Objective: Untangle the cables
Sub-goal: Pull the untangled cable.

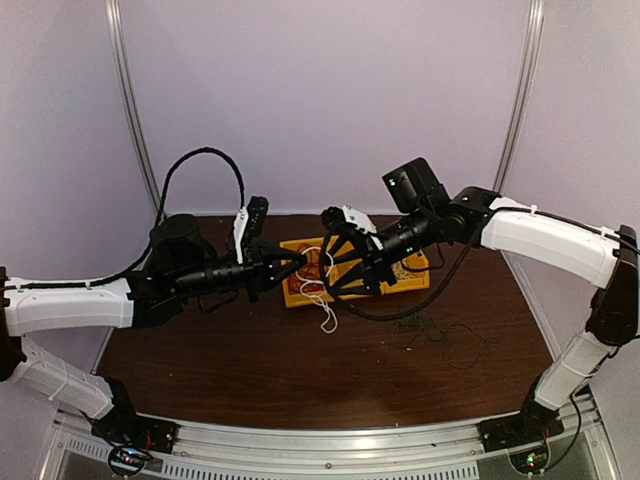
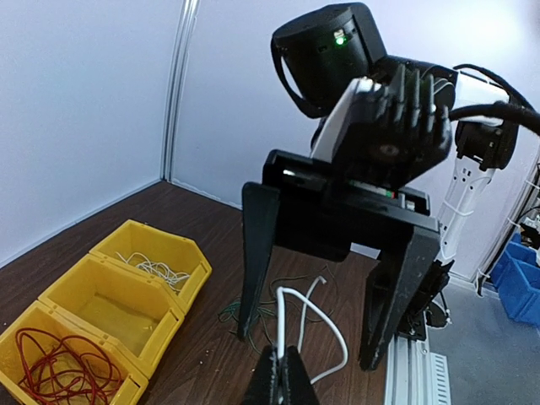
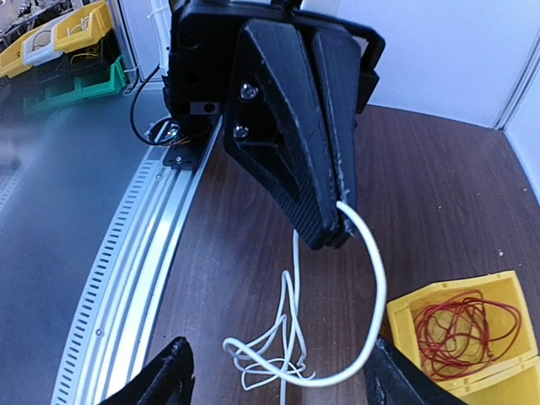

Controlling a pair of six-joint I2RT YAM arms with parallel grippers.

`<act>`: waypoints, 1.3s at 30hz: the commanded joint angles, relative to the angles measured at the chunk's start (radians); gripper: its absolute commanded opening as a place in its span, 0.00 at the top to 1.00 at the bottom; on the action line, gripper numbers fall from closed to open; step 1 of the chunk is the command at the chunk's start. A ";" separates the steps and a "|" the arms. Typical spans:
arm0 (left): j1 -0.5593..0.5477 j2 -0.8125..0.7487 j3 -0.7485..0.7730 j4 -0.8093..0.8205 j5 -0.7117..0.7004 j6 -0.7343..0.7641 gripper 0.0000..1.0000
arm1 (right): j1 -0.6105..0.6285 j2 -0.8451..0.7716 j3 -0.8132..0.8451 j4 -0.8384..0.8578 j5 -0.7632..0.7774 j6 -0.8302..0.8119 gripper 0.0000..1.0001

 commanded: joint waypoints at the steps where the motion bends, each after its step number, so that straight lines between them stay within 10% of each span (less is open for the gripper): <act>1: -0.008 -0.003 0.026 0.040 -0.014 0.001 1.00 | 0.017 0.059 0.072 -0.064 -0.107 0.029 0.31; 33: -0.024 -0.044 -0.034 0.085 -0.182 -0.030 1.00 | 0.035 0.121 0.027 0.247 -0.521 0.381 0.32; 39: -0.024 -0.075 -0.032 0.016 -0.294 -0.003 1.00 | 0.086 0.126 -0.007 0.240 -0.616 0.386 0.45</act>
